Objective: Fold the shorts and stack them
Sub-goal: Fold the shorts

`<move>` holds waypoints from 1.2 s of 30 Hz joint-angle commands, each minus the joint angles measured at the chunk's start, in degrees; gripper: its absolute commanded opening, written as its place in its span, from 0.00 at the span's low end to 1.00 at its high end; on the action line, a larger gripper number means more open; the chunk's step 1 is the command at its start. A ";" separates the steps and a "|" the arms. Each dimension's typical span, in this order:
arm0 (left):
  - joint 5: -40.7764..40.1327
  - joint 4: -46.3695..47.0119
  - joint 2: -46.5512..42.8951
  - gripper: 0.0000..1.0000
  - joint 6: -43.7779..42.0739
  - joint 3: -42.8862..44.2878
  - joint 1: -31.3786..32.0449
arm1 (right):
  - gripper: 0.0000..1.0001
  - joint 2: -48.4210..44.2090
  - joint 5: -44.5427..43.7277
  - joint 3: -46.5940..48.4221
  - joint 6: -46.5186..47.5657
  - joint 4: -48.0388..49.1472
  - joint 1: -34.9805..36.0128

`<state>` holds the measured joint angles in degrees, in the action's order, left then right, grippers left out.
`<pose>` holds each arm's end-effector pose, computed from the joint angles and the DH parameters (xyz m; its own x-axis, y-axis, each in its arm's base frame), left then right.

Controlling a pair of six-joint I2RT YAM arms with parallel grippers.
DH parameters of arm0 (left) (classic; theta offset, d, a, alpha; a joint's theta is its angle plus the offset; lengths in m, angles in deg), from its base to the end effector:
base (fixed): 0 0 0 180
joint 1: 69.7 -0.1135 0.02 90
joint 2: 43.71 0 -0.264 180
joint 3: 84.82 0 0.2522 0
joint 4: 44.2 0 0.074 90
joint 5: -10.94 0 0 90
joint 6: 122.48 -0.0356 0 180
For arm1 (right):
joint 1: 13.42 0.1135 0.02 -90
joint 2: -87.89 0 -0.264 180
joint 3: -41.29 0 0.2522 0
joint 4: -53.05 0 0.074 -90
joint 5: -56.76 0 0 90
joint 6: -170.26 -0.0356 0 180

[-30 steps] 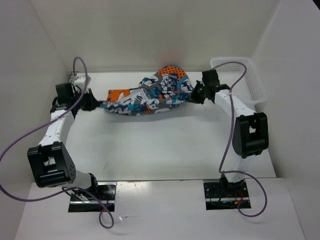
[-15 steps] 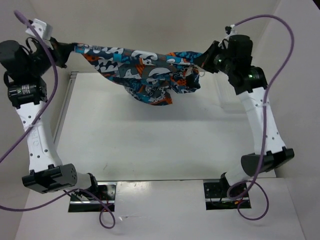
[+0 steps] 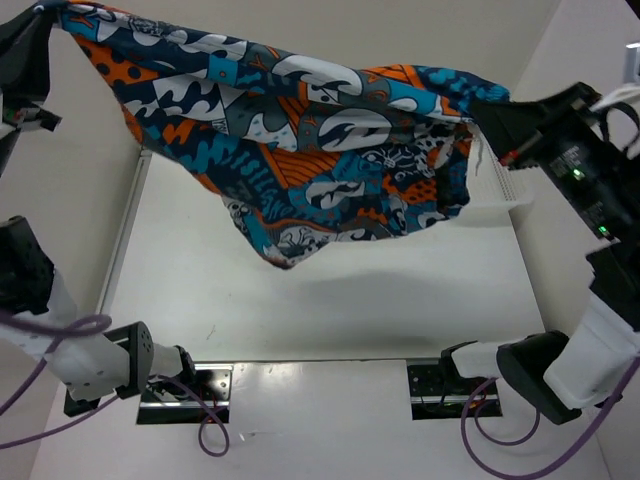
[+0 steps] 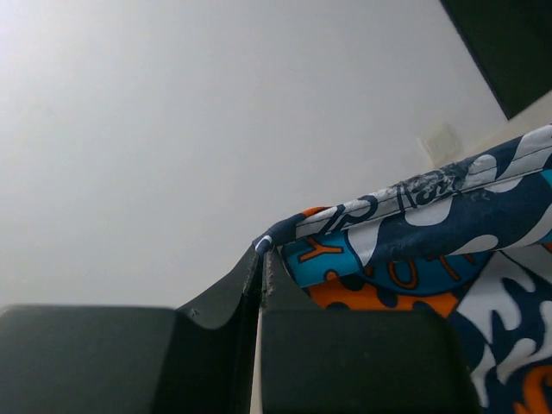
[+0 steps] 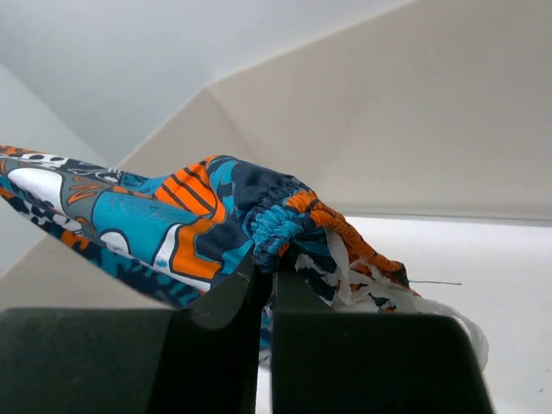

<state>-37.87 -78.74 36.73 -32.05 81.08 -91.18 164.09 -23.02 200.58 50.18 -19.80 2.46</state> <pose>0.0641 0.0000 0.7035 0.7215 0.2778 -0.6342 0.1162 0.8544 0.5065 0.0893 0.0320 0.6396 -0.0712 0.4926 -0.8674 -0.4640 0.7534 0.4659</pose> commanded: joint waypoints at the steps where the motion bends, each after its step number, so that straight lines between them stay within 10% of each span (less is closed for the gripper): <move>1: -5.07 -2.77 6.28 0.00 -0.43 7.71 -1.29 | 0.00 1.67 -3.01 7.12 0.91 -12.70 -0.59; 6: -1.55 -7.25 11.04 0.00 -0.43 13.36 -1.29 | 0.00 0.10 -4.42 0.49 -0.24 -13.52 -0.59; 12: 0.37 -19.98 16.40 0.00 -0.43 8.27 -1.29 | 0.00 -10.98 -3.46 -42.64 -4.36 8.01 -1.28; 21: -8.22 -25.46 27.47 0.00 -0.43 0.57 7.40 | 0.00 -4.41 -3.89 -65.27 -6.92 26.65 -2.43; 27: -11.04 -1.94 21.26 0.00 -0.43 -35.72 9.35 | 0.00 10.17 -4.50 -68.20 -7.44 35.52 -2.43; 36: -9.72 -0.67 27.66 0.00 -0.43 -36.21 8.65 | 0.00 36.10 0.15 -44.75 -6.92 32.48 -4.10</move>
<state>-46.78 -86.45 65.41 -31.00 41.67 -81.34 196.66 -24.01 146.29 42.27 11.69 -0.34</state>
